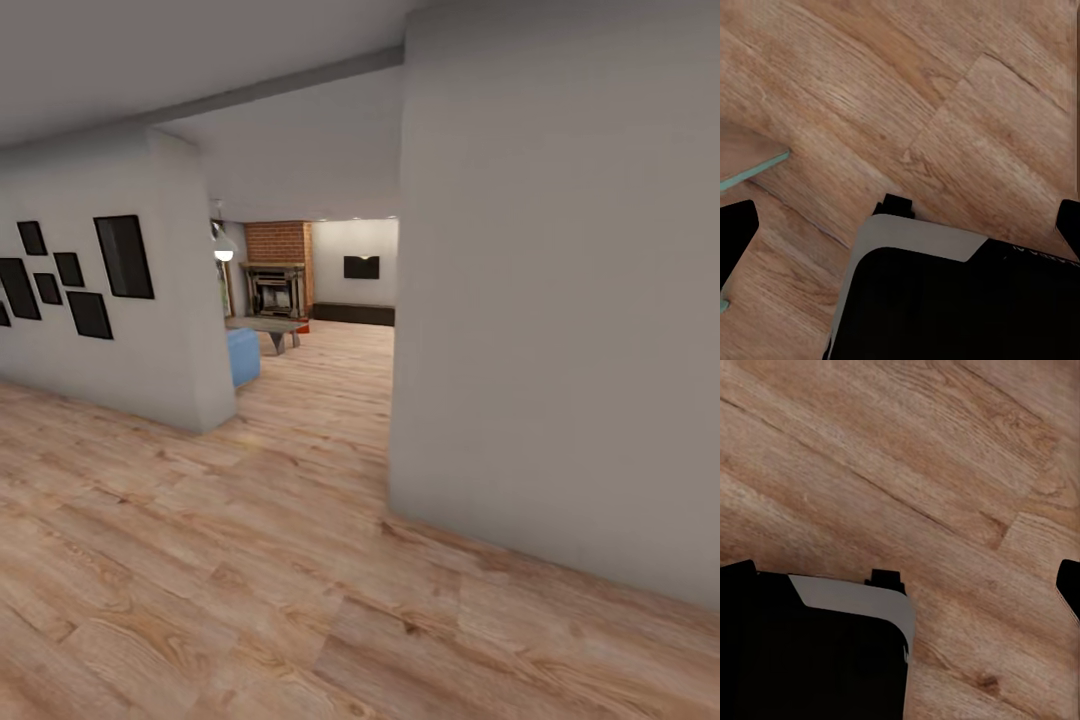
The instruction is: Move the two storage containers from the living room to the garage. In the garage, place one container on the floor and stack the other container on top of it (either order is fine).
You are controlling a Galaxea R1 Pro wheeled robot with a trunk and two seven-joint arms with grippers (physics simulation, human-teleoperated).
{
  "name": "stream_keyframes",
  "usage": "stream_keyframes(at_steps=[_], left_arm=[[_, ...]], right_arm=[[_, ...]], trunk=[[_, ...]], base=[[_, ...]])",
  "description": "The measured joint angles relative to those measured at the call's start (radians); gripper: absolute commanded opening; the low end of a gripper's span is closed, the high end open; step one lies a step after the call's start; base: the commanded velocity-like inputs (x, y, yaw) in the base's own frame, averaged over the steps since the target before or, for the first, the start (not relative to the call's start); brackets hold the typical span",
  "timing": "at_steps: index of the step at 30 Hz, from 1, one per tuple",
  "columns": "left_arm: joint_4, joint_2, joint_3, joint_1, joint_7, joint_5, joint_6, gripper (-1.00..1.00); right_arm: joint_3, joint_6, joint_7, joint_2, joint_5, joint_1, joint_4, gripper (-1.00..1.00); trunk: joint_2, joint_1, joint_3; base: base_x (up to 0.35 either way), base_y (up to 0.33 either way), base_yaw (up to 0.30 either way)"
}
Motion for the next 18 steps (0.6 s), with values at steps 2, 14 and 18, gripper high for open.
stream_keyframes(at_steps=[2,14,18], left_arm=[[0.001,0.0,0.0,0.0,0.0,0.0,0.0,1.0],[0.0,0.0,0.0,0.0,0.0,0.0,0.0,1.0],[0.0,0.0,0.0,-0.001,0.0,0.0,0.0,1.0]], right_arm=[[0.0,0.0,0.0,0.0,0.0,0.0,0.0,1.0],[0.0,-0.001,0.0,0.003,0.003,0.0,0.0,1.0],[-0.002,-0.001,0.0,0.007,0.002,0.0,0.0,1.0]], trunk=[[0.0,0.0,0.0],[0.0,0.0,0.0],[0.0,0.0,0.0]], base=[[0.325,0.0,0.0],[0.325,0.0,0.0],[0.325,0.0,0.002]])
